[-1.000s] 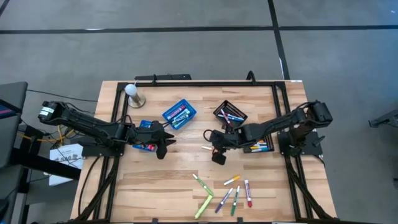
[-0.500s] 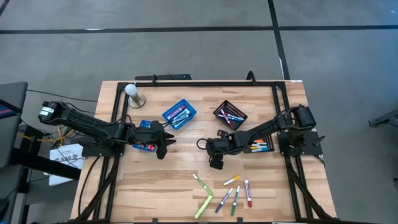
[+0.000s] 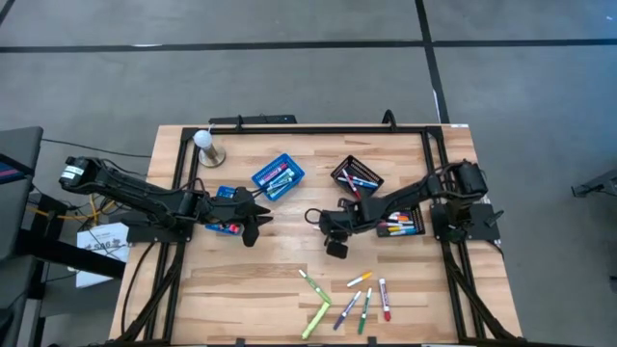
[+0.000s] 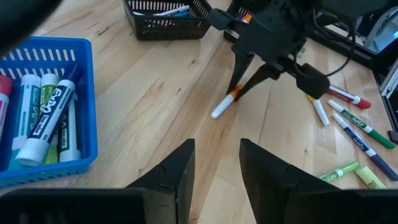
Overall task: Pick & Place Markers
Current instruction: Put the orange highlighter pen into the left blue bin
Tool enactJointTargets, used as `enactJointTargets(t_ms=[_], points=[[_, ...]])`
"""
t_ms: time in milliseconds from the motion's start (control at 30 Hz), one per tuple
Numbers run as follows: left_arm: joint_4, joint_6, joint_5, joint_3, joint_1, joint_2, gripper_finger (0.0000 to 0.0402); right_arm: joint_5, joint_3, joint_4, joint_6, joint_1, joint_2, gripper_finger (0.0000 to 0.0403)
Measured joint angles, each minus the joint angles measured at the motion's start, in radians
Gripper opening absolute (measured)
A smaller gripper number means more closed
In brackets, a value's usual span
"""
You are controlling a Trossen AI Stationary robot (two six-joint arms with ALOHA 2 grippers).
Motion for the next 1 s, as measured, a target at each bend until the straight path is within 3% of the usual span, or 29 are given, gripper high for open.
enactJointTargets(t_ms=[300,600,733,1000], points=[[0.000,0.000,0.000,0.000,0.000,0.000,0.0121,-0.052,-0.003,-0.174,0.064,0.014,-0.133,0.0039],[0.000,0.000,0.000,0.000,0.000,0.000,0.0121,0.071,-0.005,-0.618,0.250,0.070,-0.378,0.0027],[0.000,0.000,0.000,0.000,0.000,0.000,0.0121,0.108,-0.014,-0.777,0.386,0.107,-0.450,0.0045],[0.000,0.000,0.000,0.000,0.000,0.000,0.0121,0.112,-0.197,-0.736,0.586,0.213,-0.530,0.0062]])
